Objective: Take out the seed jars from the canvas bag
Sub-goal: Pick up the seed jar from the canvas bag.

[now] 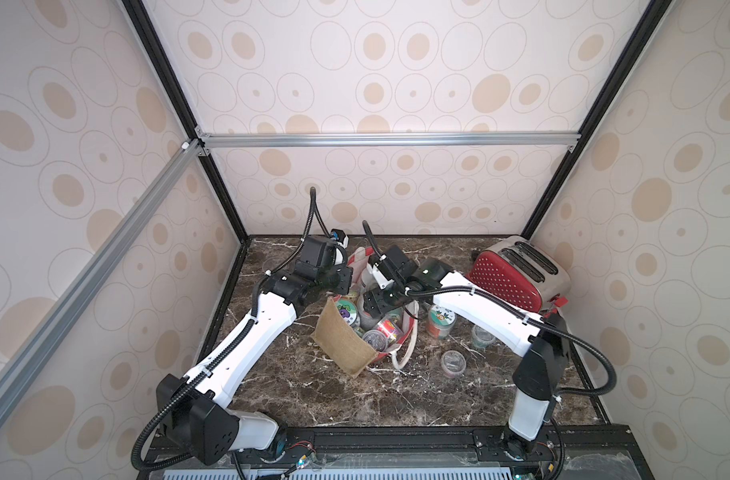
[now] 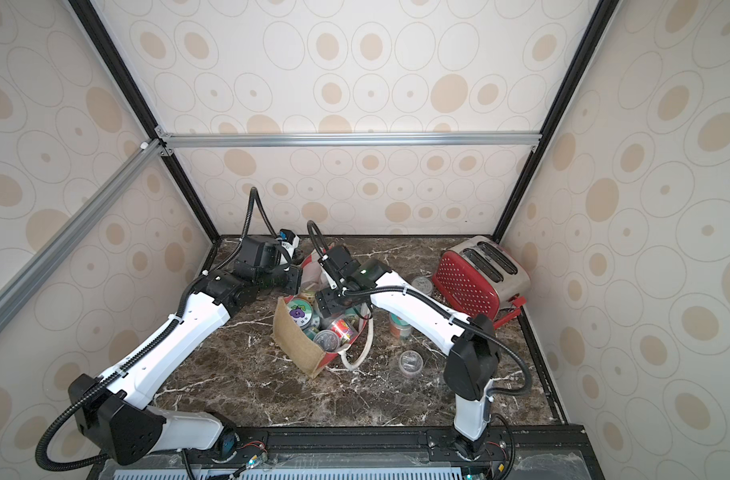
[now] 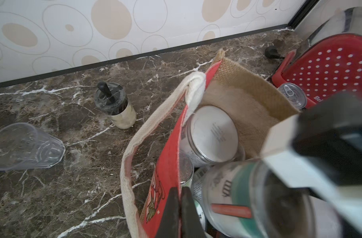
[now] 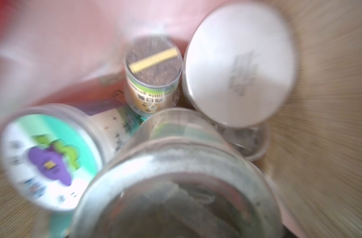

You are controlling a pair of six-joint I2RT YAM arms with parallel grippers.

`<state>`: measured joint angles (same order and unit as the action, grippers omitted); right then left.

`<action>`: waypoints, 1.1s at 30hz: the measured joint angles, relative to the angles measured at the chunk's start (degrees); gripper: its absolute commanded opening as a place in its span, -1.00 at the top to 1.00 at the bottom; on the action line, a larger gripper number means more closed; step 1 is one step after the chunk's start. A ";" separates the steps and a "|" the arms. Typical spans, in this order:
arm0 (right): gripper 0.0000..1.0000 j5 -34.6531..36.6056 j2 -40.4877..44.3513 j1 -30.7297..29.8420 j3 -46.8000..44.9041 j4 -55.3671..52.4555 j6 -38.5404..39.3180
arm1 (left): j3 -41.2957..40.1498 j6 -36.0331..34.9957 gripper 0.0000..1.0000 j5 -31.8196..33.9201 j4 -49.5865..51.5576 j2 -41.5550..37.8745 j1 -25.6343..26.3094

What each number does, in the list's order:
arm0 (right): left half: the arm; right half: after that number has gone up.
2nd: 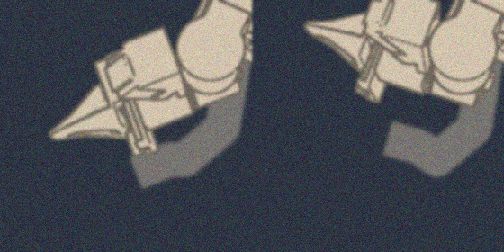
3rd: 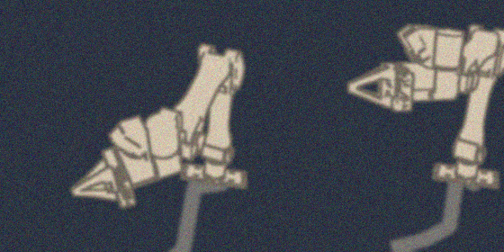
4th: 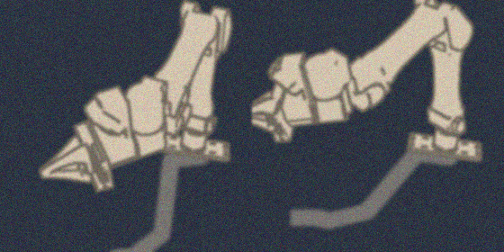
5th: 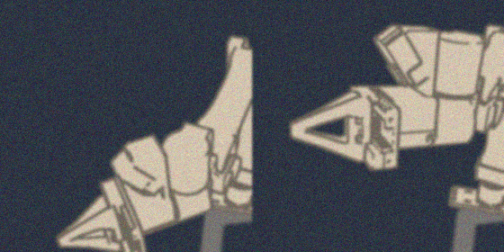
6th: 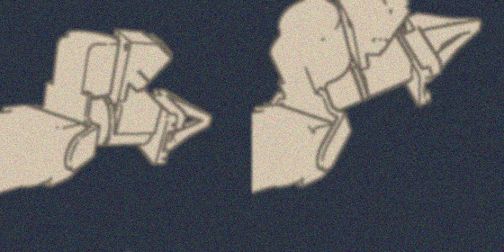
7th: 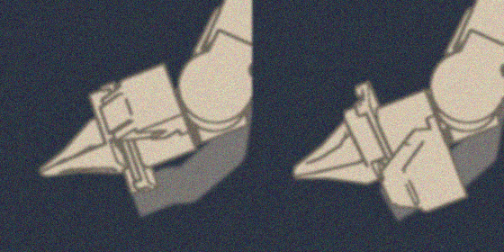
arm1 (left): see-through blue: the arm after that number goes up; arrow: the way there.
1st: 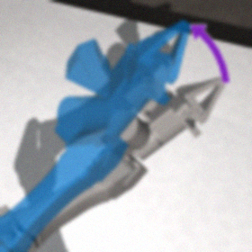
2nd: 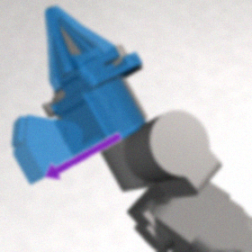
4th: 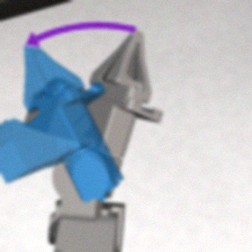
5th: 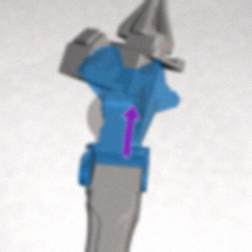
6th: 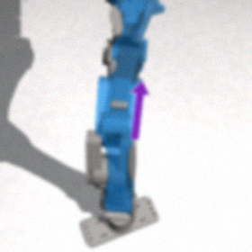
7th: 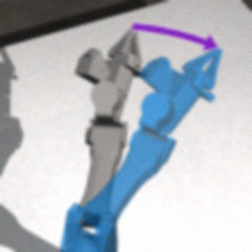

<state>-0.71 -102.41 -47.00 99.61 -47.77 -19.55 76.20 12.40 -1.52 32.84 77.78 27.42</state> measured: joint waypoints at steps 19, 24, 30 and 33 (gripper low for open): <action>-0.40 -26.56 23.56 14.95 -15.28 16.09 -17.88 | -0.33 6.23 -0.96 -0.85 -5.73 -12.20 -0.09; -0.40 -35.45 27.04 18.93 -20.09 23.34 -25.14 | -0.79 10.56 -0.96 -10.36 -11.96 -17.53 -0.07; -0.40 -43.28 29.09 21.84 -23.61 32.22 -33.38 | -6.47 21.66 -0.97 -24.70 -26.10 -19.08 -0.02; -0.40 -45.79 29.51 22.29 -24.59 36.50 -36.87 | -10.05 28.44 -0.97 -30.36 -33.22 -17.86 0.04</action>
<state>-46.50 -72.90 -24.71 75.02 -11.27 -56.42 66.15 40.84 -31.88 -0.38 59.92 27.46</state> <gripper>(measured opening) 0.825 0.982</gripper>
